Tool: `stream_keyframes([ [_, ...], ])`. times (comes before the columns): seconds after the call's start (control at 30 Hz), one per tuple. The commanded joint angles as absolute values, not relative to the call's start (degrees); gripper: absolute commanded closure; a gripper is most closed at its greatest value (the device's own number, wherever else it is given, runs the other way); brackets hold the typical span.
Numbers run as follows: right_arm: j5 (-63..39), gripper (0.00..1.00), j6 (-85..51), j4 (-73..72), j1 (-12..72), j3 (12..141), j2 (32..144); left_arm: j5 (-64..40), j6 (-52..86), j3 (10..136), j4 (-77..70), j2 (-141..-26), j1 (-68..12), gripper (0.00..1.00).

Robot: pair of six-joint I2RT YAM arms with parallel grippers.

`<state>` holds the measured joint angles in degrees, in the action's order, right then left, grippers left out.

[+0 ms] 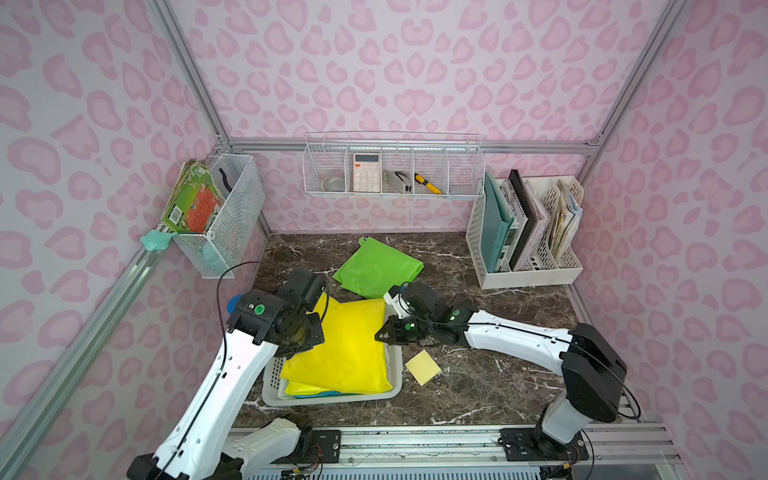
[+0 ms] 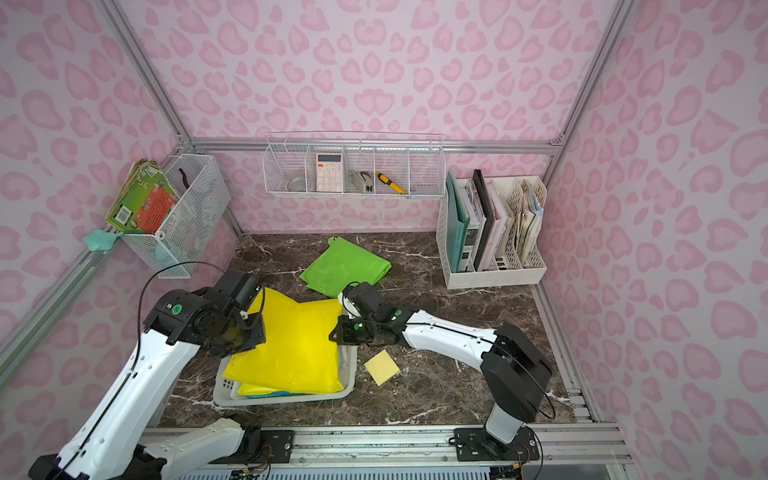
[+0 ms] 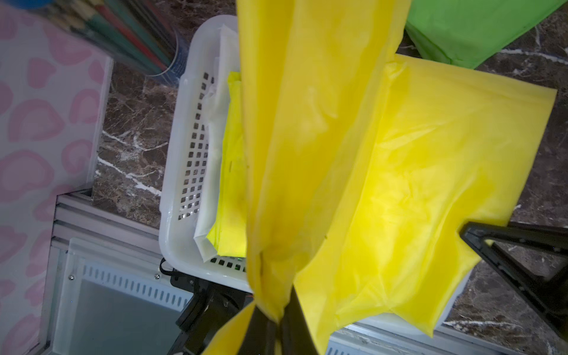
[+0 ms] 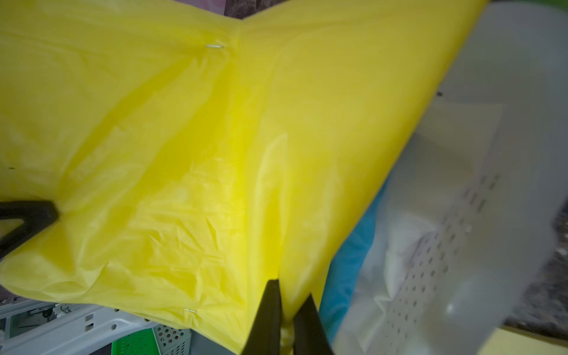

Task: Put the folded raincoat in the basket
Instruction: Place the raincoat in the basket.

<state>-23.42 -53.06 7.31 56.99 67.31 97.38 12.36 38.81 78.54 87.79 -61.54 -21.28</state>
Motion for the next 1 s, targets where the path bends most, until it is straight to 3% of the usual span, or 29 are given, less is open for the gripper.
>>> stream_keyframes([
  [0.0,-23.28,1.00,-54.64,6.12,57.50,66.59,98.67,12.60,40.12,75.23,87.75,-59.71,-20.58,1.00],
  [0.3,-21.64,1.00,-51.11,10.95,51.81,57.30,90.96,-4.84,42.31,67.77,77.83,-61.47,-21.49,1.00],
  [0.57,-21.91,1.00,-41.18,21.72,36.31,46.06,77.90,-8.74,52.15,58.57,59.94,-64.12,-34.09,1.00],
  [0.73,-21.27,1.00,-35.81,28.36,26.33,43.98,70.29,-7.06,54.21,63.60,54.67,-74.07,-41.57,1.00],
  [0.97,-23.12,1.00,-34.67,31.57,23.15,46.13,64.41,-9.69,53.03,73.71,50.93,-84.50,-46.40,1.00],
])
